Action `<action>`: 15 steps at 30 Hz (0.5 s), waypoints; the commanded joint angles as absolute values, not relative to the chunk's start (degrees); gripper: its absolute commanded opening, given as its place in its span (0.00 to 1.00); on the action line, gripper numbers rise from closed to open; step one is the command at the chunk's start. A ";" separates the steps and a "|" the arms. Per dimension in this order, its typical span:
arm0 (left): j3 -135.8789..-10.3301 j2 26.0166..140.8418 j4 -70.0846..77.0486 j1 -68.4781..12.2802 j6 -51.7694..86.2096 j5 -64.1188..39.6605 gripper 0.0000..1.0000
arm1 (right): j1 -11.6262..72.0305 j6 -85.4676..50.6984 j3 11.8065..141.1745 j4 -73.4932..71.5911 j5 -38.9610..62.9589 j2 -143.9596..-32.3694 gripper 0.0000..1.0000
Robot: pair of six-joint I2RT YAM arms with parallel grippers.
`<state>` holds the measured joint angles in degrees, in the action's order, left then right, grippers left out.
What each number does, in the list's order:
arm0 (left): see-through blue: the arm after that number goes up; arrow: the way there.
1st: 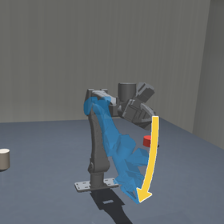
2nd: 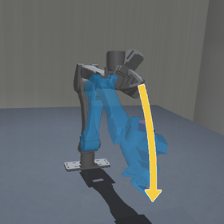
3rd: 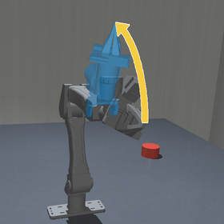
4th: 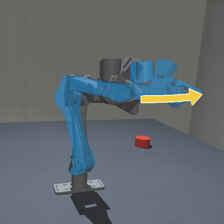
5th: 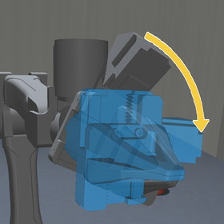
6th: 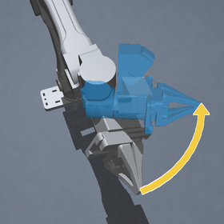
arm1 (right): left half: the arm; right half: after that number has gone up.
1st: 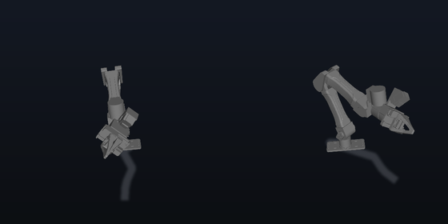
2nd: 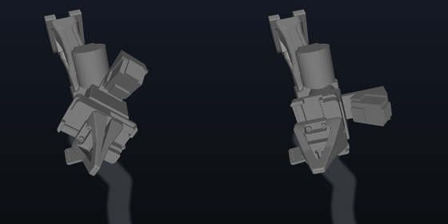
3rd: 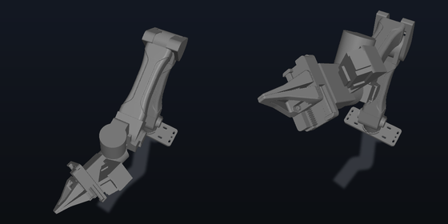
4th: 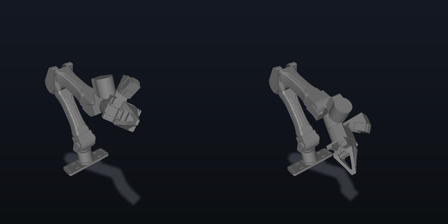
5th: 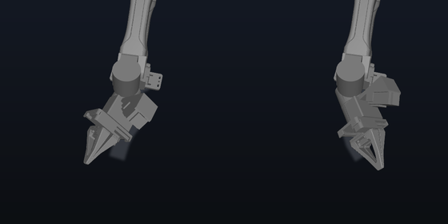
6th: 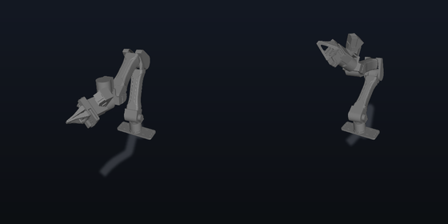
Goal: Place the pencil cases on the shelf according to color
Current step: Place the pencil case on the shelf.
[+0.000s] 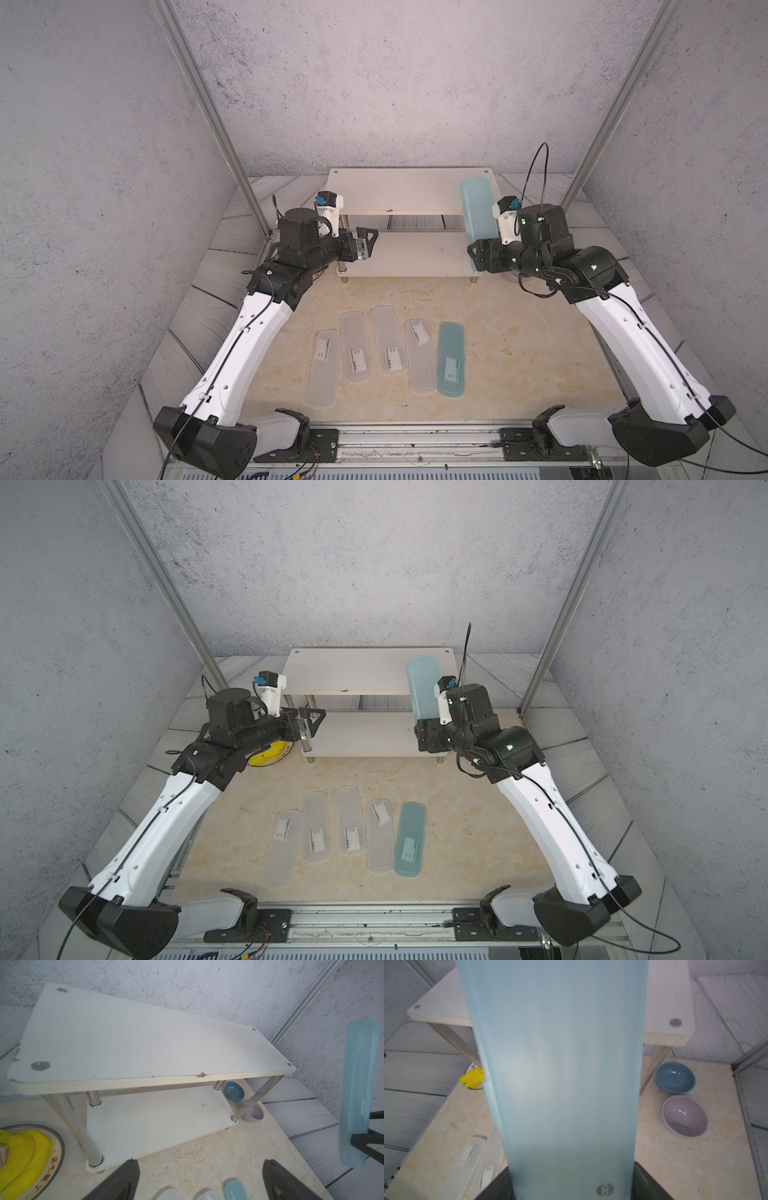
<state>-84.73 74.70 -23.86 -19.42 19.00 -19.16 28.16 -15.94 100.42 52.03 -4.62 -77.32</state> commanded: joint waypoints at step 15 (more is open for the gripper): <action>-91.76 83.97 -26.86 -19.59 12.15 -21.23 0.99 | 20.79 -11.42 100.94 17.50 -6.14 -82.12 0.67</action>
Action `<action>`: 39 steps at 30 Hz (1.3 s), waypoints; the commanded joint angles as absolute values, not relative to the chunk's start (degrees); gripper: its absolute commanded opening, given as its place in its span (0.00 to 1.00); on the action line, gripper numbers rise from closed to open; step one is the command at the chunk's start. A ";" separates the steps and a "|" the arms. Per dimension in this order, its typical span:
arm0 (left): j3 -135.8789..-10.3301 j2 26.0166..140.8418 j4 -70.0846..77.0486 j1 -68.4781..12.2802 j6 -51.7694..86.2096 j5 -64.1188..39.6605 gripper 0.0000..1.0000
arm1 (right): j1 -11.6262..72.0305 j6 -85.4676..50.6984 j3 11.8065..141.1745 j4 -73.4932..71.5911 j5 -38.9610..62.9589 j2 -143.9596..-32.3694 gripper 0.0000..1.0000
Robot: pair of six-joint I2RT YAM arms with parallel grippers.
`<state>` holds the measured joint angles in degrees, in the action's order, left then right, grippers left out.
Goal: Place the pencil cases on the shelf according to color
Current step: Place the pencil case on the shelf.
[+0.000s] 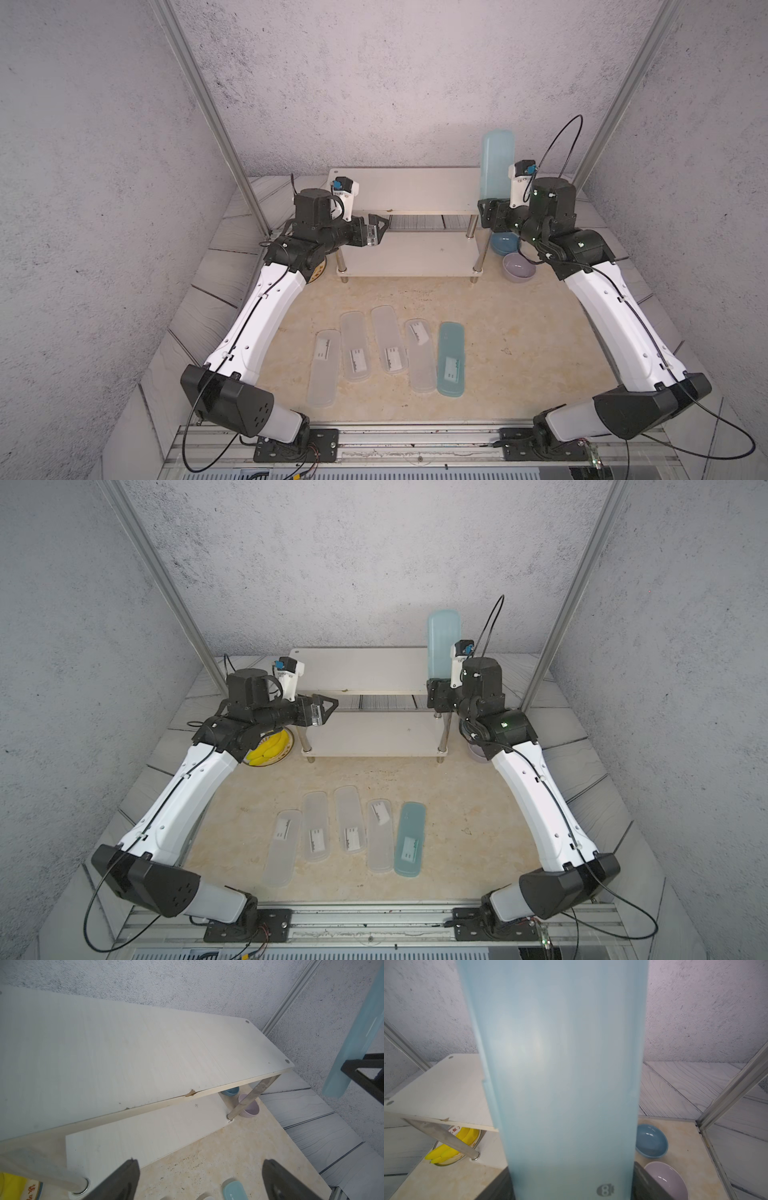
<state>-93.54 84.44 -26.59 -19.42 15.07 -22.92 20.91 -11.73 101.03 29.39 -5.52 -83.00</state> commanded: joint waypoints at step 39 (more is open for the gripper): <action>-77.30 81.04 -17.63 -17.23 8.14 -16.68 0.99 | 20.38 -15.05 122.38 37.29 -12.76 -102.83 0.70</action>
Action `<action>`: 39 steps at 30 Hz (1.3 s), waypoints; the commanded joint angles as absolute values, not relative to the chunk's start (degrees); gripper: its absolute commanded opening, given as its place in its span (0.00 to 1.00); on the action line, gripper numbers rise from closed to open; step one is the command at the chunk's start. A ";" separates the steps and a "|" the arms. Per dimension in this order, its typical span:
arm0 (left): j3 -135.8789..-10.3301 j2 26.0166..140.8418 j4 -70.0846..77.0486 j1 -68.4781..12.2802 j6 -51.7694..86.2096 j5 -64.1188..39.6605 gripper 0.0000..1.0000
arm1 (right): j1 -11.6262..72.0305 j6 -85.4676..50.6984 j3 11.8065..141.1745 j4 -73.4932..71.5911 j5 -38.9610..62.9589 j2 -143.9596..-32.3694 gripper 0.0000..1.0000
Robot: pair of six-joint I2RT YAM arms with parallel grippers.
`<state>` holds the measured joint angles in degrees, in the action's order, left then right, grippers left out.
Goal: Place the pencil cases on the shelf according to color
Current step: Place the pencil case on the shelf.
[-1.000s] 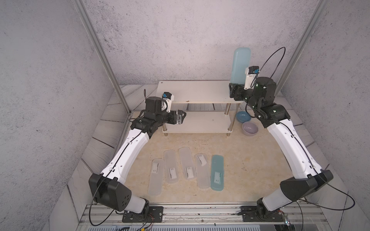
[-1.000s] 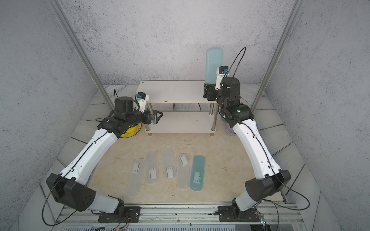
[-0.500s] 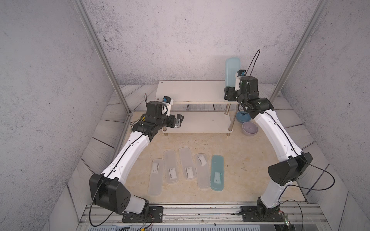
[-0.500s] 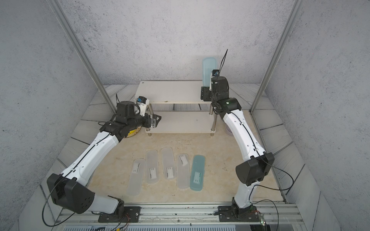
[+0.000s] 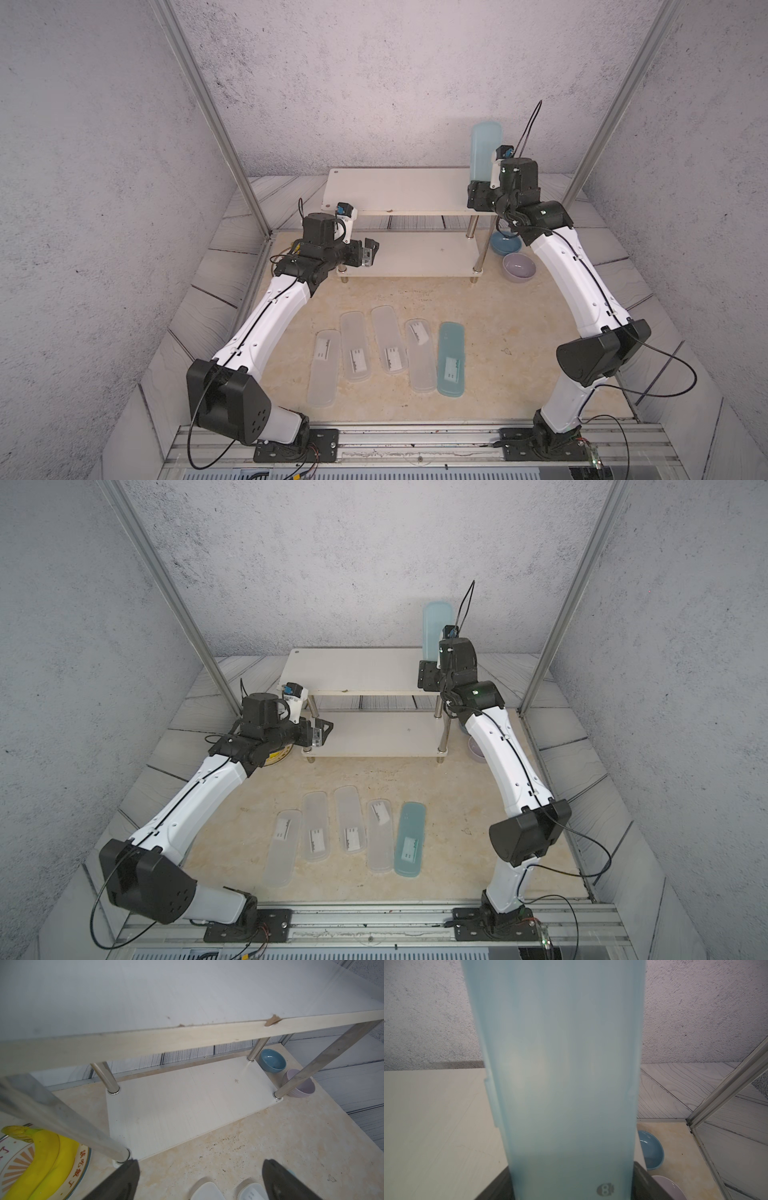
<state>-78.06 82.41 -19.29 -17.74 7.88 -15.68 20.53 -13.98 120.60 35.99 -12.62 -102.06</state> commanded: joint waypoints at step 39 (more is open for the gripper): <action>-72.94 82.00 -13.96 -16.62 10.73 -20.31 0.99 | 20.39 -13.98 125.47 40.93 -7.39 -93.49 0.92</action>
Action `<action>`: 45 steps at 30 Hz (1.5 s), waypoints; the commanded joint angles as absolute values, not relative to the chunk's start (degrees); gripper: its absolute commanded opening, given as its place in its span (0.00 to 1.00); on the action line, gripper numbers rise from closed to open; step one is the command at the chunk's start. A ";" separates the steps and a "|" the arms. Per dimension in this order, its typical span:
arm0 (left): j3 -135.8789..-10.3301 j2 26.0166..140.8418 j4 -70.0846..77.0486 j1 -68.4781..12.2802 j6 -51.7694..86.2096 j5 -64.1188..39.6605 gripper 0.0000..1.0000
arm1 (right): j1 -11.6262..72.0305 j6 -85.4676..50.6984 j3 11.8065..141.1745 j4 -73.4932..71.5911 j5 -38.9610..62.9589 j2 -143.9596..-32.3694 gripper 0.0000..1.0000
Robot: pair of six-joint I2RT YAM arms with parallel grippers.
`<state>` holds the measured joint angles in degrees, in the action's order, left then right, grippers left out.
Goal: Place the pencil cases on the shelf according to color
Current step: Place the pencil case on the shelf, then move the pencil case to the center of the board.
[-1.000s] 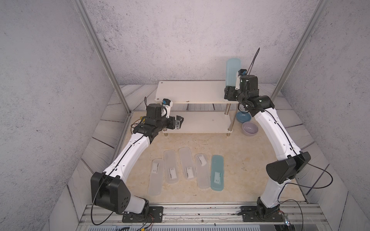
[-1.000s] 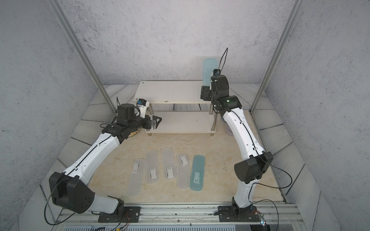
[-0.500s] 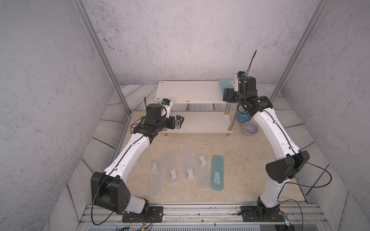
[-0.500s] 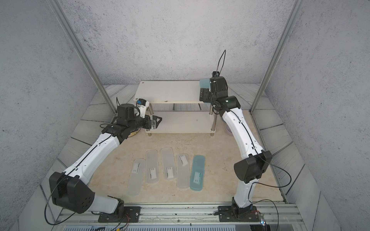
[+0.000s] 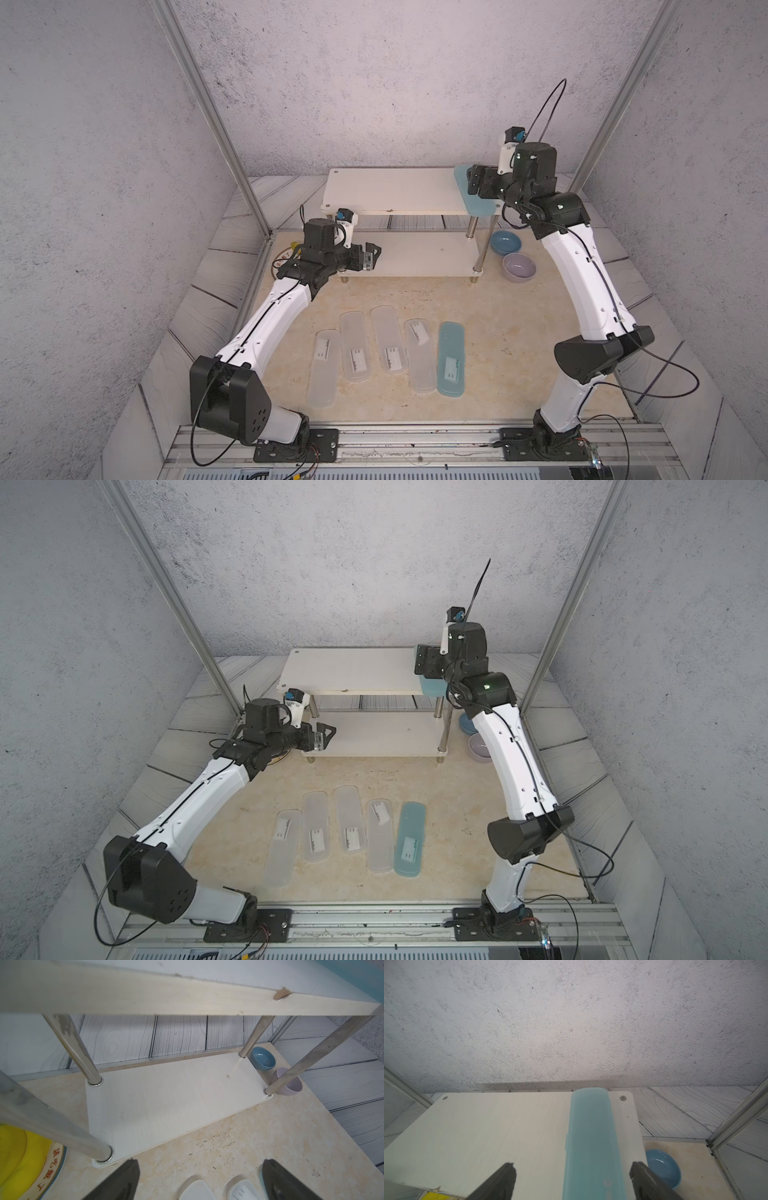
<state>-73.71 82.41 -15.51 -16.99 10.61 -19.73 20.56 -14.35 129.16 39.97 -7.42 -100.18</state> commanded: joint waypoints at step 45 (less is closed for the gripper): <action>-66.63 81.78 -7.31 -17.69 10.59 -22.41 0.99 | 48.78 -49.41 44.19 36.91 3.83 -78.50 0.96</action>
